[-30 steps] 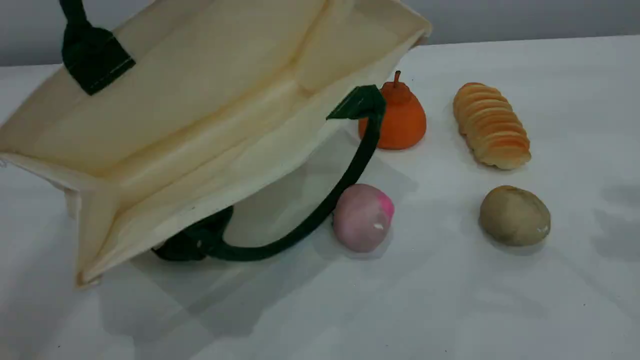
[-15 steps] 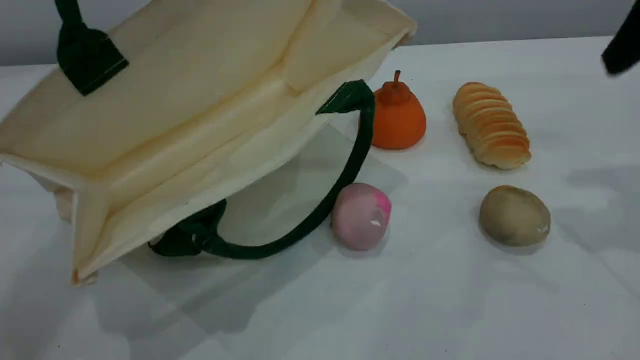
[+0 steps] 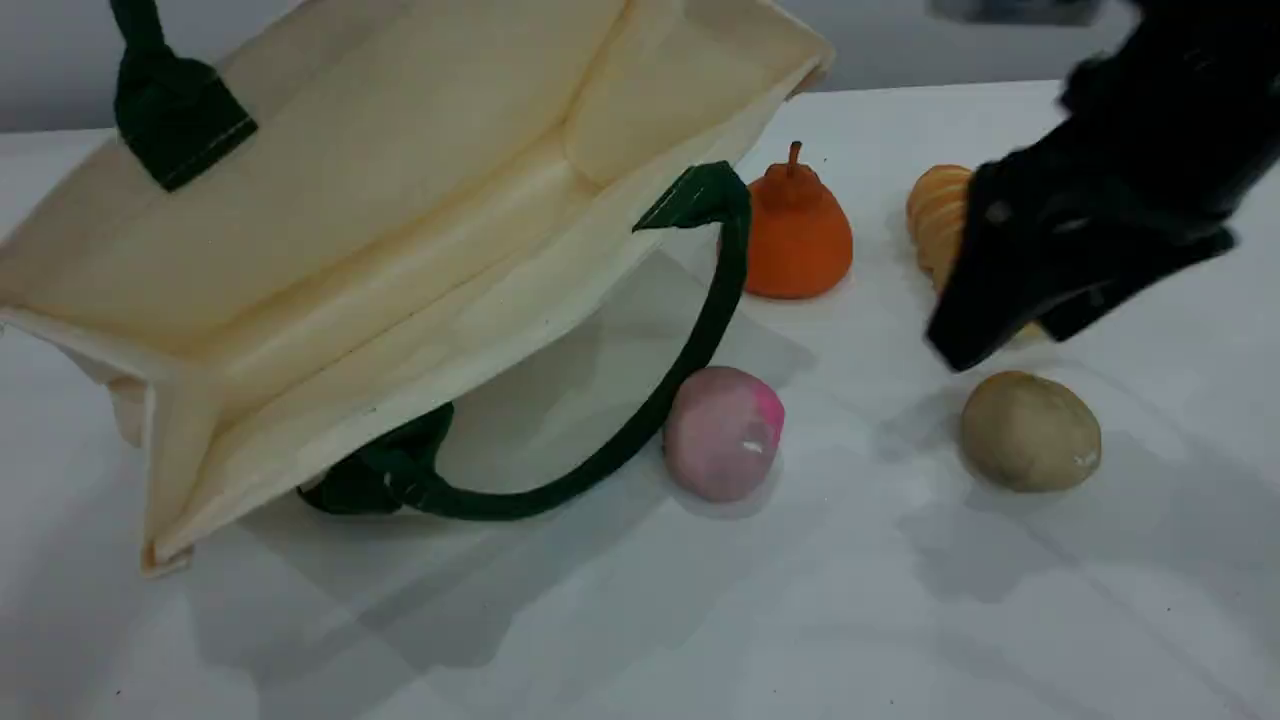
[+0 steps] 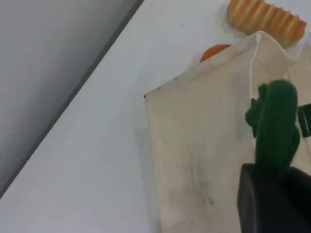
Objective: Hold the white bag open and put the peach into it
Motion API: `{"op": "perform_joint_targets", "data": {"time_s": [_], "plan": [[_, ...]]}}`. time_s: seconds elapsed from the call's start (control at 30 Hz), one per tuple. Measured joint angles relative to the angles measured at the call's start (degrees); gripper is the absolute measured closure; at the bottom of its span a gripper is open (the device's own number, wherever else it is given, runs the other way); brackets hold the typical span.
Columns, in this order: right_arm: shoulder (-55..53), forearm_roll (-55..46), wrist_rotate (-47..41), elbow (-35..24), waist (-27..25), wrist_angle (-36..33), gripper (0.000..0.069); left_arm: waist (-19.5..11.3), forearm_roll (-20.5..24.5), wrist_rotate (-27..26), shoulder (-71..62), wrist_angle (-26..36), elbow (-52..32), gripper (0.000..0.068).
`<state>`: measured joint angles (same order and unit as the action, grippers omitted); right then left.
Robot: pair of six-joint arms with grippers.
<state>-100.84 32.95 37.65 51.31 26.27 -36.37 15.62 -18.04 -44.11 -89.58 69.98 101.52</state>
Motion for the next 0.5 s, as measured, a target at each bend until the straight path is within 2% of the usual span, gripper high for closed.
{"op": "perform_joint_targets", "data": {"time_s": [0.17, 0.5], "plan": [[-2.58, 0.0, 2.3, 0.0, 3.3, 7.04, 0.0153, 0.0, 0.0, 0.0, 0.0, 0.0, 0.0, 0.0593], [-9.58, 1.86, 3.44, 0.0, 3.91, 18.63, 0.0153, 0.0, 0.46, 1.13, 0.0, 0.0, 0.0, 0.0593]]}}
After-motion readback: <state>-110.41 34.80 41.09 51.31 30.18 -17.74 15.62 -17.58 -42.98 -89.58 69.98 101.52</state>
